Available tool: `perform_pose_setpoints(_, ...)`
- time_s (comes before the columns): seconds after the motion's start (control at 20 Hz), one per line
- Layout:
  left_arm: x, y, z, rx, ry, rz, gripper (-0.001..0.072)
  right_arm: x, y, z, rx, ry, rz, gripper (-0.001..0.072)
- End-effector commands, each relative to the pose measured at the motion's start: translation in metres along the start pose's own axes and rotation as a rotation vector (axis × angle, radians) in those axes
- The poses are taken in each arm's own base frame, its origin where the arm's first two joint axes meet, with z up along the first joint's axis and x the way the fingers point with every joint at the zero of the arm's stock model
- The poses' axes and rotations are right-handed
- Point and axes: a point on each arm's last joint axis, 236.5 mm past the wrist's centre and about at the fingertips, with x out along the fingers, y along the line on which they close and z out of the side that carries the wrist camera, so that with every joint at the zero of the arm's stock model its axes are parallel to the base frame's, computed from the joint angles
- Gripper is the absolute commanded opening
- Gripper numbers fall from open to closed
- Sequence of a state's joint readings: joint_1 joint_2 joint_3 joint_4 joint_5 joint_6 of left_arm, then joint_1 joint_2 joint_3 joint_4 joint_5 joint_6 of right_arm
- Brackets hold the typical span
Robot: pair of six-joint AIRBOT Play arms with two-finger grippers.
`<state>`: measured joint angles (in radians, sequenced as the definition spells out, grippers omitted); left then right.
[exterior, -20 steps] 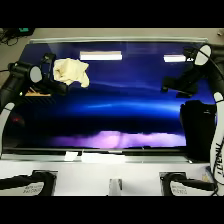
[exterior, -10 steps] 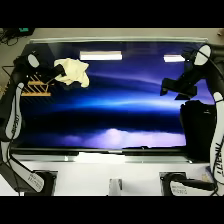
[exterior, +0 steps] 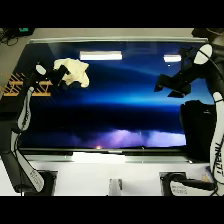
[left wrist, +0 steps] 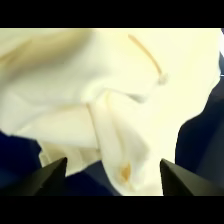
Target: Fold the shirts.
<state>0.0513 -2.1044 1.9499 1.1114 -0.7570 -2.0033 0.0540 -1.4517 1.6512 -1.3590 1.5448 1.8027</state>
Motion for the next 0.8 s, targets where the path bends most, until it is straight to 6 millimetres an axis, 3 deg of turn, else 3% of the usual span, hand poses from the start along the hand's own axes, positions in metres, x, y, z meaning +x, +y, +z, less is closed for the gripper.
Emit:
perform_pose_setpoints(0.0, 0.008, -0.002, 0.022, -0.029, -0.091, -0.041, 0.072, 0.0, 0.009, 0.001, 0.001, -0.004, 0.036, 0.0682)
perform_pose_setpoints(0.05, 0.01, -0.001, 0.024, -0.031, -0.101, -0.043, 0.0664, 0.0, 0.009, 0.001, 0.001, -0.003, 0.036, 0.0681)
perform_pose_setpoints(0.1, 0.012, 0.002, 0.022, -0.033, -0.095, -0.038, 0.0509, 0.0, 0.009, 0.0, 0.001, 0.002, 0.036, 0.0675)
perform_pose_setpoints(0.15, 0.016, 0.006, 0.019, -0.038, -0.087, -0.031, 0.0455, 0.0, 0.009, -0.002, 0.001, 0.01, 0.036, 0.0675)
perform_pose_setpoints(0.3, 0.024, 0.018, 0.007, -0.115, -0.041, -0.004, 0.0445, 0.0, 0.008, -0.008, 0.0, 0.034, 0.032, 0.0675)
perform_pose_setpoints(0.4, 0.022, 0.017, 0.006, -0.114, -0.033, -0.003, 0.0035, 0.0, 0.008, -0.011, 0.0, 0.047, 0.032, 0.0674)
perform_pose_setpoints(0.5, 0.01, 0.0, 0.01, -0.068, -0.044, -0.033, 0.0031, 0.0, 0.007, -0.012, 0.0, 0.052, 0.03, 0.0673)
perform_pose_setpoints(0.6, -0.017, -0.029, 0.022, 0.055, -0.089, -0.075, 0.0031, 0.0, 0.008, -0.008, 0.0, 0.037, 0.033, 0.0666)
perform_pose_setpoints(0.75, -0.091, -0.103, 0.034, 0.315, -0.19, -0.173, 0.0029, 0.0, 0.001, 0.006, -0.014, -0.026, 0.006, 0.0665)
